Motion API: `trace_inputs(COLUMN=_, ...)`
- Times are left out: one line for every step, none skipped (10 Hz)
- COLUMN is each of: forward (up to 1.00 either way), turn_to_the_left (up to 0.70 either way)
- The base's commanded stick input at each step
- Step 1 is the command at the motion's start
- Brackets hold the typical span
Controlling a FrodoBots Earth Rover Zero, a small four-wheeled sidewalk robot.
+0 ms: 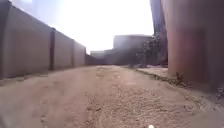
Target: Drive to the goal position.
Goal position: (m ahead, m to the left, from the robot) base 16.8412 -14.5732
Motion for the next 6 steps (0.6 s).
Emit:
trace_inputs(forward=1.0, turn_to_the_left=0.0)
trace_inputs(forward=1.0, turn_to_the_left=0.0)
trace_inputs(forward=1.0, turn_to_the_left=0.0)
trace_inputs(forward=1.0, turn_to_the_left=0.0)
trace_inputs(forward=1.0, turn_to_the_left=0.0)
trace_inputs(forward=1.0, turn_to_the_left=0.0)
